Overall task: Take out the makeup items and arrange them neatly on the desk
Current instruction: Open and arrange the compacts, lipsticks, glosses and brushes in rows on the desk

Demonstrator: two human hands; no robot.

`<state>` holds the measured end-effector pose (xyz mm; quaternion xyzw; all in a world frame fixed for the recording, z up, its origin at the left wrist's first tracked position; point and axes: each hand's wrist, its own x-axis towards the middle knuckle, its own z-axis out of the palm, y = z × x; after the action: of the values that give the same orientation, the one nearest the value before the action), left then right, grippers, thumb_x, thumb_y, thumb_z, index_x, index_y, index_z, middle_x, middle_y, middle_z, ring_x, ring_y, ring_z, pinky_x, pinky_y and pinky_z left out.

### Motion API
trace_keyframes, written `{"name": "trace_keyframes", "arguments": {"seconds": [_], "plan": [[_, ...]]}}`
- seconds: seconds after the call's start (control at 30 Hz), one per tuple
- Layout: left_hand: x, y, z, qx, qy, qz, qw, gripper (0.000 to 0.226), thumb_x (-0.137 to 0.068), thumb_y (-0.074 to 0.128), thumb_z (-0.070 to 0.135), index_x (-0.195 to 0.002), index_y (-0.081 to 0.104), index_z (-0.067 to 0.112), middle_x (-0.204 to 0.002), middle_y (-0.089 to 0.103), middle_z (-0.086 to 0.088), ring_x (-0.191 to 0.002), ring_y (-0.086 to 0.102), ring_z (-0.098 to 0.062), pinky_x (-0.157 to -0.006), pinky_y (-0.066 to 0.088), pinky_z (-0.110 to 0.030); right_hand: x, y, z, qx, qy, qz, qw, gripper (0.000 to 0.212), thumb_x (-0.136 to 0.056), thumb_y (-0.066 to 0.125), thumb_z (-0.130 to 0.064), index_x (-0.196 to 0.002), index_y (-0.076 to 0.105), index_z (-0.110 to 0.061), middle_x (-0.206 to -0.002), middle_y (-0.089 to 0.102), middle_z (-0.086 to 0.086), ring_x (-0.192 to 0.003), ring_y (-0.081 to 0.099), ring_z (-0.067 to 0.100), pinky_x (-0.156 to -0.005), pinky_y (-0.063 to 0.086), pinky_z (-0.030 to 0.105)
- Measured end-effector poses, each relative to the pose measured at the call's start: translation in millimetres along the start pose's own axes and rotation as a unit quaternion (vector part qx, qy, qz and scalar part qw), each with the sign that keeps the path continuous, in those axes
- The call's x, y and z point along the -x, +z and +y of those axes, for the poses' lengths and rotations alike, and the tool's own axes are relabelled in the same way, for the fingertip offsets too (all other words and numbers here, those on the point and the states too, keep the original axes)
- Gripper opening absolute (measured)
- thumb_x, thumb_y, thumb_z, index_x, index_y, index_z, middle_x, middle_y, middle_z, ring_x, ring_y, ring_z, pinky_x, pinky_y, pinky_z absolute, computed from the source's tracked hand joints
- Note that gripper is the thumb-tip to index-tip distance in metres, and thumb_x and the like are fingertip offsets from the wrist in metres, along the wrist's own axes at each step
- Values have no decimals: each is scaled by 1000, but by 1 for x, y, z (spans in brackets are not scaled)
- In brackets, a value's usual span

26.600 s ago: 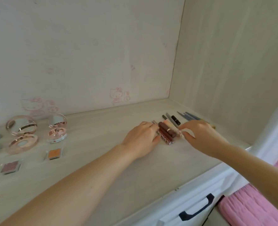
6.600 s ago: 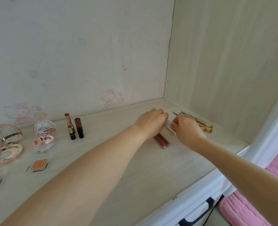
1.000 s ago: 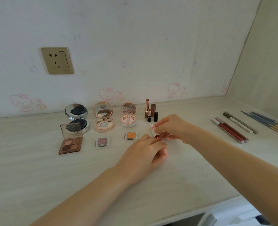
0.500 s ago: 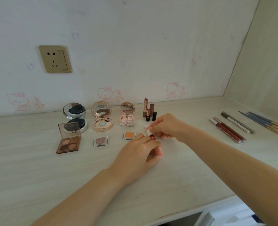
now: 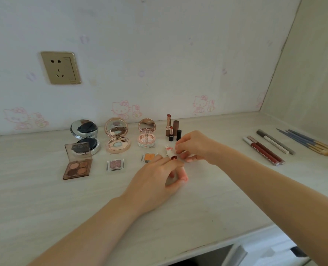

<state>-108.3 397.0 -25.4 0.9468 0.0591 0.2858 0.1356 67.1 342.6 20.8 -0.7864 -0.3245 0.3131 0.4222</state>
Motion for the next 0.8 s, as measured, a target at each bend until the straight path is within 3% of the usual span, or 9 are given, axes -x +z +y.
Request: {"name": "trace_keyframes", "arguments": {"seconds": [0.1,0.23,0.37,0.5,0.57,0.7,0.8], "plan": [[-1,-3,-1,-20,7,6,1000,26,-86,64,42,-111,62,32,-95,50,21,-89,40,-1,-79,37,-16,7,-10,3,6,-8,0,1000,14,-90,60,-12,-101,64,-6,-98,69,13,-74,68,21,-68,58,32],[-6,-8,-2,-11,-17,-7,1000,34,-87,58,49,-114,63,30,-114,53,17,-117,45,-5,-90,45,-33,23,-29,9,53,-38,15,998,13,-91,57,-16,-101,64,-10,-96,71,8,-82,71,19,-68,59,29],[-15,-5,5,-6,-6,-12,1000,30,-91,54,44,-114,63,27,-110,52,18,-111,45,-2,-88,43,-27,42,-52,20,149,-66,64,985,18,-89,55,-15,-104,65,-12,-97,71,6,-89,69,20,-74,59,32],[-34,6,20,-12,12,-18,1000,25,-94,54,38,-113,64,26,-107,54,18,-104,46,-1,-76,33,-15,59,-82,34,143,-52,72,986,19,-88,56,-14,-104,65,-14,-96,72,3,-90,69,17,-73,59,31],[-47,15,29,-7,22,-31,999,24,-95,53,35,-113,64,24,-109,55,16,-107,47,-4,-82,37,-21,65,-99,42,143,-44,87,985,18,-87,57,-14,-102,66,-15,-95,72,4,-90,69,18,-74,59,32],[-80,35,47,-20,44,-53,997,24,-96,51,33,-113,65,22,-110,58,12,-108,48,-7,-73,38,-21,73,-134,60,173,-35,137,975,14,-85,63,-18,-97,69,-17,-90,72,1,-85,69,18,-77,57,36],[-108,51,62,-5,48,-79,996,25,-96,50,30,-114,64,20,-112,59,8,-108,49,-10,-83,49,-35,77,-157,69,192,-23,167,967,10,-86,63,-16,-93,69,-20,-80,69,-2,-71,67,25,-60,55,31]]}}
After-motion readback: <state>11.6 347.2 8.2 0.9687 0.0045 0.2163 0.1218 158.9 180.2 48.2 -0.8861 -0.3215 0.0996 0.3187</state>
